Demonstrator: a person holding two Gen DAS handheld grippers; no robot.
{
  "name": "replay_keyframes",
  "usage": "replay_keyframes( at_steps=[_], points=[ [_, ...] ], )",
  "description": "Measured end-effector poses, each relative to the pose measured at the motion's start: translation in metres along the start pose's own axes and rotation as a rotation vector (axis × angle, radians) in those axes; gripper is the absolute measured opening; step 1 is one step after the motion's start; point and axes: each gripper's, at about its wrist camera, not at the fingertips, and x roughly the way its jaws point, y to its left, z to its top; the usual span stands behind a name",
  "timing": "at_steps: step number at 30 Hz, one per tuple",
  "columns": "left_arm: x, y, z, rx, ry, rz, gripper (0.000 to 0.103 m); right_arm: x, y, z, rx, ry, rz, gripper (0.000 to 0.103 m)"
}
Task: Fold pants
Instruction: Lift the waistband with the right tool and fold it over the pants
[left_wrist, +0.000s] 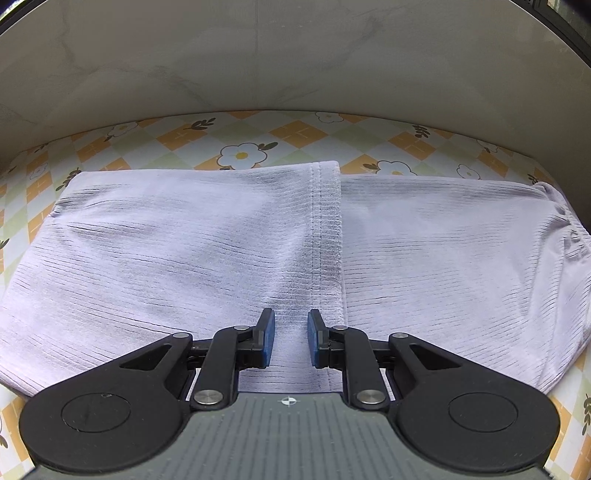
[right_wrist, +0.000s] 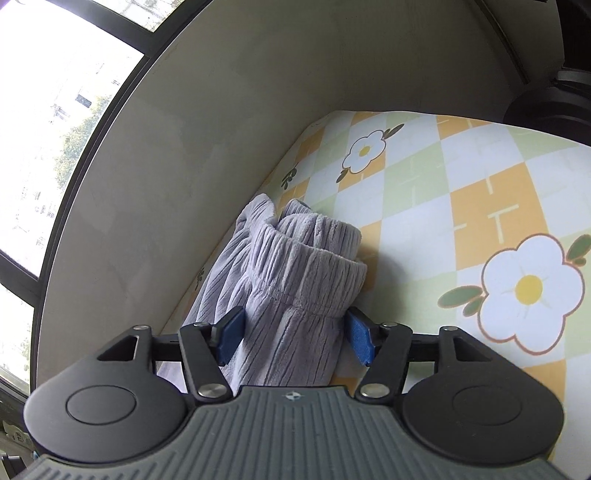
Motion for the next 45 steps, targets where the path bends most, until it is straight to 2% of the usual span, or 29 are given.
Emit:
replay_keyframes(
  at_steps=[4, 7, 9, 12, 16, 21, 22, 24, 25, 27, 29, 33, 36, 41, 45],
  points=[
    [0.006, -0.005, 0.002, -0.004, -0.001, 0.015, 0.02, 0.01, 0.0, 0.006, 0.0, 0.004, 0.016, 0.064],
    [0.005, -0.008, 0.0, -0.02, -0.002, 0.019, 0.02, 0.013, -0.002, 0.008, 0.03, 0.003, 0.04, 0.069],
    [0.006, -0.009, -0.001, -0.021, -0.005, 0.023, 0.02, 0.015, 0.001, 0.008, 0.022, 0.004, 0.052, 0.077],
    [0.004, -0.011, -0.004, -0.017, -0.01, 0.035, 0.02, 0.02, 0.006, 0.008, 0.0, 0.01, 0.047, 0.084],
    [0.001, -0.014, -0.005, -0.009, -0.016, 0.049, 0.02, 0.031, 0.009, 0.013, -0.003, 0.01, 0.05, 0.084],
    [0.0, -0.015, -0.006, -0.016, -0.018, 0.048, 0.02, 0.046, 0.014, 0.02, -0.009, -0.036, 0.012, 0.083],
    [0.001, -0.014, -0.006, -0.02, -0.018, 0.048, 0.02, 0.05, 0.014, 0.022, -0.006, -0.044, 0.005, 0.082],
    [0.0, -0.014, -0.007, -0.021, -0.017, 0.052, 0.02, 0.056, 0.015, 0.025, -0.006, -0.047, -0.028, 0.061],
    [0.0, -0.014, -0.007, -0.019, -0.017, 0.055, 0.02, 0.059, 0.014, 0.027, -0.006, -0.035, -0.037, 0.056],
    [0.001, -0.014, -0.007, -0.02, -0.016, 0.059, 0.02, 0.058, 0.014, 0.029, -0.007, -0.027, -0.033, 0.038],
    [0.001, -0.014, -0.005, -0.029, -0.012, 0.06, 0.02, 0.048, 0.015, 0.031, -0.021, -0.038, -0.024, 0.034],
    [0.004, -0.019, -0.003, -0.03, -0.012, 0.038, 0.02, 0.019, 0.019, 0.04, -0.045, -0.098, -0.003, 0.032],
    [0.006, -0.032, 0.001, -0.003, -0.013, 0.003, 0.02, 0.0, 0.024, 0.048, -0.089, -0.146, -0.02, 0.032],
    [0.012, -0.054, 0.005, 0.031, -0.022, -0.009, 0.02, -0.008, 0.013, 0.056, -0.093, -0.113, -0.099, 0.032],
    [0.013, -0.044, 0.01, -0.016, -0.007, -0.058, 0.022, -0.021, 0.038, 0.056, -0.166, -0.123, -0.089, 0.032]
  ],
)
